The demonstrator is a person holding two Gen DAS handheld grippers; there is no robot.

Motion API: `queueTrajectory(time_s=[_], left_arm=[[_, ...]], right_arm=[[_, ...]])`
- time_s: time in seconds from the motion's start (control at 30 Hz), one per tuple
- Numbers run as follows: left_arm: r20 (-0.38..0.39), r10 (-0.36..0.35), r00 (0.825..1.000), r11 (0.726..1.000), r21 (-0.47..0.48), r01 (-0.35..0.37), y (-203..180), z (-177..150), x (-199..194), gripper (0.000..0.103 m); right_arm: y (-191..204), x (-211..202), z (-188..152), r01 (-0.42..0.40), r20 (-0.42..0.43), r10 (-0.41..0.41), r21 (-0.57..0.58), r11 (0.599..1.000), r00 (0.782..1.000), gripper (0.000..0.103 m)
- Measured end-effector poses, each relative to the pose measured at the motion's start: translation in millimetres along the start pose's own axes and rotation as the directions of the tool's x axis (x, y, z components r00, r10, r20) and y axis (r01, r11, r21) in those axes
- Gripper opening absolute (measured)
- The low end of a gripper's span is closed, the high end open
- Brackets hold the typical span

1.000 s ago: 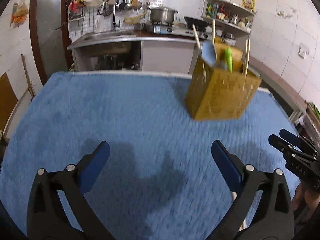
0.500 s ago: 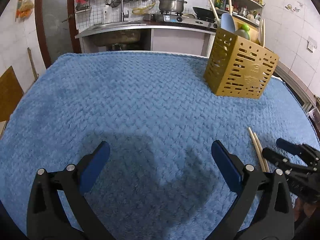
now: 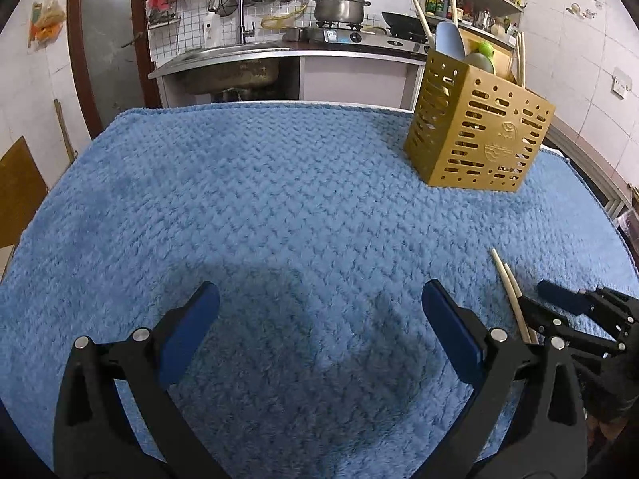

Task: Organize utensils
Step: 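Lower the right tool onto a wooden chopstick and close on it, then close the left tool on the last chopstick while the right tool holds its chopstick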

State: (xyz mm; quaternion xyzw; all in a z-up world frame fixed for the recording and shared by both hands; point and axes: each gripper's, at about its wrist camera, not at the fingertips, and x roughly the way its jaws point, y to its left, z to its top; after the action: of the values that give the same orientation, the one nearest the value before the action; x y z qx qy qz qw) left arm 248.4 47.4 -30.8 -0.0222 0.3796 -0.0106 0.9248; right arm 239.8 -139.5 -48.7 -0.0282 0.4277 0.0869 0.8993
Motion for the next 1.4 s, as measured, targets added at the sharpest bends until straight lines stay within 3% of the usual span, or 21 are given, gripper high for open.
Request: queueTrajectory(time_s=[0.13,0.57,0.77,0.93,1.17,1.4], left_arm=[[0.0,-0.005,1.0,1.0,-0.02,0.005,4,1,-1,0.098],[0.005,0.001,1.0,1.0,-0.015,-0.001,3,1,-2,0.098],[0.005,-0.003,1.0,1.0,-0.013,0.003,2,1,-3,0.098],[-0.01,-0.038,0.999,0.999,-0.034,0.037,2,1,-3,0.098],[-0.078,-0.095,0.992,0.993,-0.084,0.089,-9,4,1,0.098],[-0.143,-0.16,0.977,0.986,-0.069,0.152,-55,8,8,0.097]], right_arm=[[3,-7,-1,0.004,0.001,-0.004,-0.023,1.0,1.0,0.008],[-3,-1,7,-0.014,-0.1,0.014,0.002,1.0,0.995,0.011],[-12,6,14,-0.063,-0.143,0.071,0.058,0.996,0.987,0.01],[-20,2,12,-0.113,-0.107,0.12,0.072,0.991,0.987,0.006],[-57,-7,17,-0.068,-0.082,0.074,0.076,0.995,0.994,0.006],[-107,-14,17,-0.038,-0.043,0.045,0.159,0.987,0.998,0.006]])
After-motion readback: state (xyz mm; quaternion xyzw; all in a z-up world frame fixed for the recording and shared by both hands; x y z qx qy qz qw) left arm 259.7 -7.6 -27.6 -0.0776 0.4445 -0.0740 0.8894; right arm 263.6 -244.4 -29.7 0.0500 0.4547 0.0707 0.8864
